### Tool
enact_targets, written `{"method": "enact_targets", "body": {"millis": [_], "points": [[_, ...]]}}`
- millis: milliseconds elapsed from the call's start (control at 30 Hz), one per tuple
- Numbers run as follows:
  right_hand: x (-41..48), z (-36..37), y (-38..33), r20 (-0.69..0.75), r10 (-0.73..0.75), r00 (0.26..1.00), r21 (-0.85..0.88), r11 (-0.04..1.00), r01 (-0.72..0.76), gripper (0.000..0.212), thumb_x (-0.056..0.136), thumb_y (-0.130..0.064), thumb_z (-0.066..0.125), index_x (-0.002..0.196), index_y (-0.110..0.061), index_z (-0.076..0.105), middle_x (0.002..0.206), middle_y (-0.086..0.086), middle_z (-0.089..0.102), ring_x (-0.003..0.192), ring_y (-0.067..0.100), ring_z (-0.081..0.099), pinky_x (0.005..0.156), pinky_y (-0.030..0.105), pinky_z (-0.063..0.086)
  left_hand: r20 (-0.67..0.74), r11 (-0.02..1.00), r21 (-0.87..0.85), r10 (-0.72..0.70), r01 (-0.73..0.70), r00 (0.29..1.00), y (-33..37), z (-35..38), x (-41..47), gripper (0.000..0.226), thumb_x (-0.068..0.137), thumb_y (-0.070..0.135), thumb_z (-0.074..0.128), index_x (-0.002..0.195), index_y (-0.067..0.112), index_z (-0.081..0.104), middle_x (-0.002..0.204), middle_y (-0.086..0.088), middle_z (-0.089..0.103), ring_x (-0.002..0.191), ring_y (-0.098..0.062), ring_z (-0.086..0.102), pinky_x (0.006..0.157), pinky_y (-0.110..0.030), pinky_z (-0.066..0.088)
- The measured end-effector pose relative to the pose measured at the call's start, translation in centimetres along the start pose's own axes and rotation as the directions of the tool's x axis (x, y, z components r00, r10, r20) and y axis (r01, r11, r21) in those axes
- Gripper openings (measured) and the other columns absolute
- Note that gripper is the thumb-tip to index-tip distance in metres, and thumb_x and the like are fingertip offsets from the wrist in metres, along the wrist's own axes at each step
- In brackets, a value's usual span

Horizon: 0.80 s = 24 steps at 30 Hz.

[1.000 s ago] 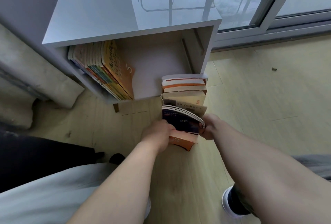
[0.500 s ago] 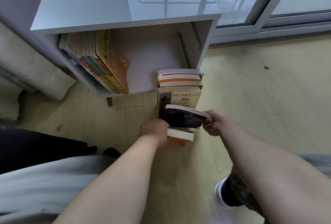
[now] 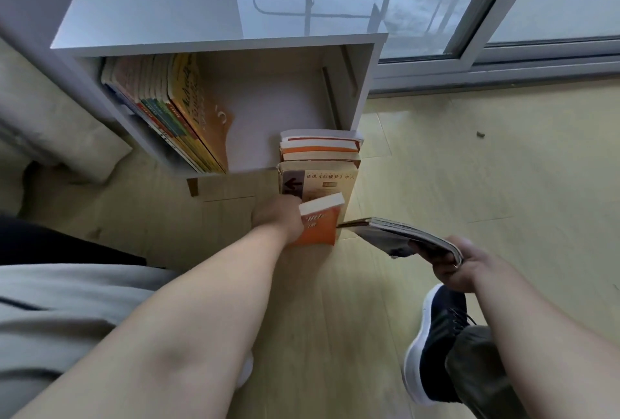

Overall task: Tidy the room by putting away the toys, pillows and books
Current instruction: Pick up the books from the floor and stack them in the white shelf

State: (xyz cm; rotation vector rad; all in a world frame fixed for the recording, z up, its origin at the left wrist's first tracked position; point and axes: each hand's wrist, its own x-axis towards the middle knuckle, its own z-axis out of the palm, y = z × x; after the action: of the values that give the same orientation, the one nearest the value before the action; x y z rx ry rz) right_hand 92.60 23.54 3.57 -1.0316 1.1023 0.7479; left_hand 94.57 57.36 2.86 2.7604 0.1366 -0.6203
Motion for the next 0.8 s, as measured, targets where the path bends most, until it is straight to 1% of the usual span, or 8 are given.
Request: {"method": "enact_targets", "body": {"millis": [100, 200, 300, 367, 467, 600, 700, 800], "points": [[-1.4, 0.2, -0.4, 0.067, 0.030, 0.997, -0.148, 0.989, -0.020, 0.035, 0.082, 0.007, 0.038, 0.089, 0.011, 0.072, 0.063, 0.008, 0.058, 0.023, 0.004, 0.027, 0.023, 0.013, 0.015, -0.041, 0.999, 0.044, 0.002, 0.000, 0.999, 0.7, -0.7, 0.9, 0.010, 0.094, 0.035, 0.059, 0.098, 0.027, 0.065, 0.100, 0.001, 0.067, 0.091, -0.023, 0.066, 0.079, -0.036, 0.059], [-2.2, 1.8, 0.2, 0.086, 0.045, 0.995, -0.246, 0.969, -0.022, 0.038, 0.093, 0.004, 0.041, 0.069, 0.007, 0.070, 0.053, 0.006, 0.061, 0.024, 0.003, 0.027, 0.023, 0.013, 0.015, -0.033, 0.997, 0.078, 0.031, -0.029, 0.999, 1.4, -1.1, 1.4, 0.014, 0.095, 0.037, 0.063, 0.104, 0.027, 0.066, 0.103, 0.002, 0.068, 0.092, -0.021, 0.066, 0.077, -0.034, 0.058], [-0.9, 4.6, 1.2, 0.020, 0.031, 0.999, -0.294, 0.955, -0.024, 0.025, 0.095, -0.002, 0.056, 0.071, -0.003, 0.062, 0.074, 0.011, 0.071, 0.026, 0.004, 0.032, 0.025, 0.014, 0.020, -0.023, 0.999, 0.047, 0.026, -0.025, 0.999, 1.8, -0.7, 1.6, 0.012, 0.094, 0.039, 0.063, 0.100, 0.028, 0.066, 0.099, 0.004, 0.068, 0.088, -0.020, 0.066, 0.076, -0.034, 0.058], [0.7, 6.6, 2.1, -0.059, 0.003, 0.998, -0.310, 0.951, -0.021, 0.022, 0.094, -0.005, 0.061, 0.072, -0.007, 0.061, 0.073, 0.009, 0.070, 0.025, 0.006, 0.035, 0.027, 0.013, 0.024, 0.009, 0.997, 0.063, 0.038, -0.039, 0.999, 2.1, -0.2, 1.6, 0.010, 0.095, 0.036, 0.062, 0.099, 0.028, 0.065, 0.100, 0.002, 0.069, 0.088, -0.021, 0.066, 0.078, -0.034, 0.058], [1.9, 9.2, 2.7, -0.070, 0.041, 0.997, -0.250, 0.967, -0.058, 0.008, 0.090, -0.004, 0.065, 0.083, -0.006, 0.069, 0.068, 0.007, 0.072, 0.025, 0.006, 0.037, 0.028, 0.013, 0.028, 0.047, 0.998, 0.044, 0.043, -0.045, 0.998, 2.1, 0.2, 1.9, 0.019, 0.093, 0.043, 0.066, 0.101, 0.026, 0.066, 0.100, 0.003, 0.069, 0.087, -0.019, 0.065, 0.076, -0.034, 0.055], [3.3, 11.0, 3.0, -0.069, 0.073, 0.995, -0.162, 0.983, -0.083, 0.009, 0.086, -0.001, 0.063, 0.090, -0.005, 0.071, 0.057, 0.006, 0.063, 0.025, 0.007, 0.040, 0.027, 0.014, 0.029, 0.032, 0.957, -0.286, 0.059, -0.048, 0.998, 0.8, -0.4, 1.5, 0.044, 0.086, 0.063, 0.067, 0.109, 0.026, 0.073, 0.103, 0.011, 0.070, 0.093, -0.015, 0.066, 0.077, -0.031, 0.053], [4.2, 11.9, 3.6, -0.075, 0.099, 0.992, -0.073, 0.992, -0.105, 0.016, 0.089, -0.009, 0.068, 0.105, -0.011, 0.068, 0.080, 0.007, 0.066, 0.028, 0.010, 0.049, 0.028, 0.016, 0.036, 0.037, 0.740, -0.671, -0.039, 0.054, 0.999, 0.0, -0.5, 0.6, 0.059, 0.094, 0.070, 0.049, 0.114, 0.019, 0.072, 0.107, 0.005, 0.073, 0.099, -0.017, 0.070, 0.084, -0.034, 0.056], [4.0, 12.7, 2.9, -0.037, 0.098, 0.995, -0.022, 0.995, -0.099, 0.024, 0.090, -0.008, 0.066, 0.111, 0.003, 0.066, 0.093, 0.015, 0.070, 0.044, 0.019, 0.066, 0.036, 0.026, 0.052, 0.186, 0.324, -0.906, -0.268, 0.271, 0.945, 0.0, -0.1, 0.3, 0.061, 0.100, 0.068, 0.036, 0.108, 0.016, 0.068, 0.101, -0.006, 0.078, 0.088, -0.021, 0.074, 0.074, -0.033, 0.057]]}}
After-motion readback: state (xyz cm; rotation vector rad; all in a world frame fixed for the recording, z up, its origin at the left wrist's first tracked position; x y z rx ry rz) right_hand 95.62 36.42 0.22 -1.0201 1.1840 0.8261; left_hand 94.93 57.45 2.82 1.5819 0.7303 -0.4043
